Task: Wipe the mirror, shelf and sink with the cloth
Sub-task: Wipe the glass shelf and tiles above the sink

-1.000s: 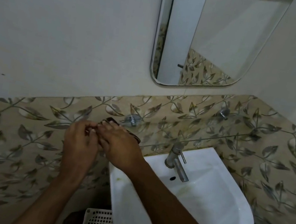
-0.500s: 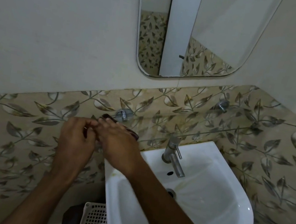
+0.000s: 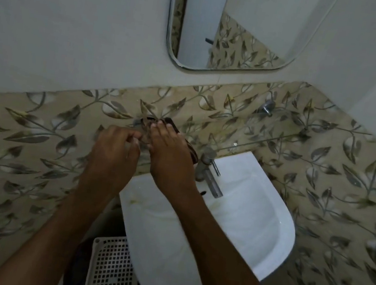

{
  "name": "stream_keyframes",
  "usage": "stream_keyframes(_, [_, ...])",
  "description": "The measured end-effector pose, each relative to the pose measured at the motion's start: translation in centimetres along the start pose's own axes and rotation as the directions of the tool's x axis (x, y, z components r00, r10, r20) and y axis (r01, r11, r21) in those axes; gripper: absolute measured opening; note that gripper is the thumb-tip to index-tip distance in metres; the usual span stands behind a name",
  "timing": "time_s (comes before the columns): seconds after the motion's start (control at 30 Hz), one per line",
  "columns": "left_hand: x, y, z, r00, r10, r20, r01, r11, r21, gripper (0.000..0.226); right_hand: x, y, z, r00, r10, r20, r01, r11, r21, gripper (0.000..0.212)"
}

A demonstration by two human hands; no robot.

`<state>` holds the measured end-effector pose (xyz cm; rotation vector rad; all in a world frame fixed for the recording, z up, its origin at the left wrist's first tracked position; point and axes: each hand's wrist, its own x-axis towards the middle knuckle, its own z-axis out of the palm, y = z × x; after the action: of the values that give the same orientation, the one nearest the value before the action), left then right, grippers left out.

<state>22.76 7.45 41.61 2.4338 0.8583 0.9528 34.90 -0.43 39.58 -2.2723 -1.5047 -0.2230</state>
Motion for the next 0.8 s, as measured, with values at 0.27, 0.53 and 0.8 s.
stream_keyframes(0.27, [-0.1, -0.1, -0.2, 0.994, -0.103, 0.042, 0.108, 0.981, -0.163, 0.02, 1.0, 8.2, -3.9, 0.98, 0.194, 0.032, -0.19, 0.975, -0.113, 0.05])
stream_keyframes(0.53, [-0.2, 0.5, -0.8, 0.988, -0.14, 0.059, 0.149, 0.966, -0.21, 0.021, 2.5, 16.9, -6.3, 0.875, 0.482, -0.05, -0.485, 0.871, -0.081, 0.048])
stream_keyframes(0.8, [1.9, 2.7, 0.9, 0.995, -0.099, 0.006, 0.097, 0.969, -0.228, 0.016, -0.3, 1.9, -0.9, 0.997, 0.08, -0.024, -0.079, 0.997, 0.015, 0.054])
